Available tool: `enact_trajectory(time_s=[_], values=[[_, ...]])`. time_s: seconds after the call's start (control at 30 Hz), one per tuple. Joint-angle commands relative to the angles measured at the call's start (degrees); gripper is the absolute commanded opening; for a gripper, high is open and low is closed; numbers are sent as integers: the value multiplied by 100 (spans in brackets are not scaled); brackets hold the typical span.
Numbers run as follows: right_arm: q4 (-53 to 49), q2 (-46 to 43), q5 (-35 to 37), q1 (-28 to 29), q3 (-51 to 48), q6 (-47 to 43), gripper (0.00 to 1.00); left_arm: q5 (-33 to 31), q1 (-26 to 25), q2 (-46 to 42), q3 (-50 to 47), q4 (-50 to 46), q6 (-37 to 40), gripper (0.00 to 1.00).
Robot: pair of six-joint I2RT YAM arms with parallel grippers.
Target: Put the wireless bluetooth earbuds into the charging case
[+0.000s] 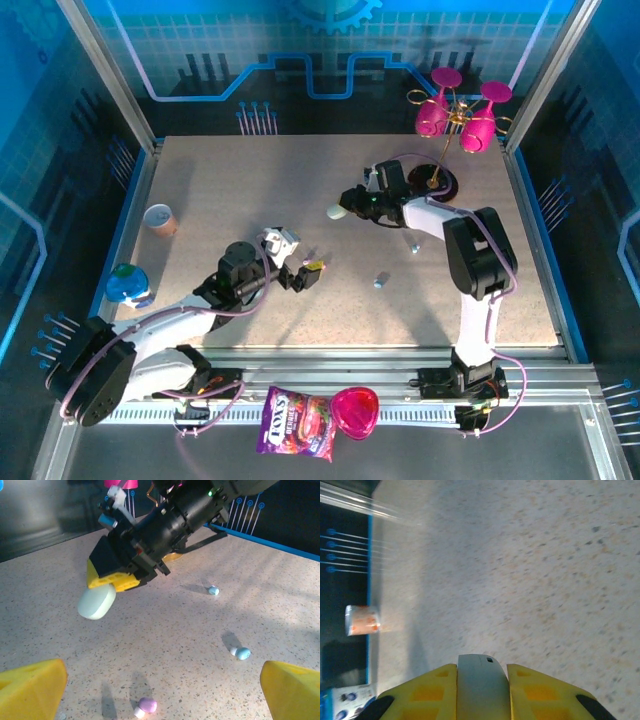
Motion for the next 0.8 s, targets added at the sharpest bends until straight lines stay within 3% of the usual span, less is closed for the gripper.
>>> enact_trajectory(time_s=[0.0, 0.33, 0.57, 0.77], values=[[-243, 271, 280, -131, 371, -233, 20, -227, -50, 43, 210, -82, -150, 99], [-479, 315, 273, -420, 370, -527, 44, -925, -4, 140, 644, -940, -517, 99], [-902, -456, 650, -581, 32, -1455, 65, -1179, 668, 267, 1333, -2961, -916, 99], [-986, -1414, 878, -343, -596, -2328, 76, -1236, 974, 794, 2027, -4340, -625, 99]])
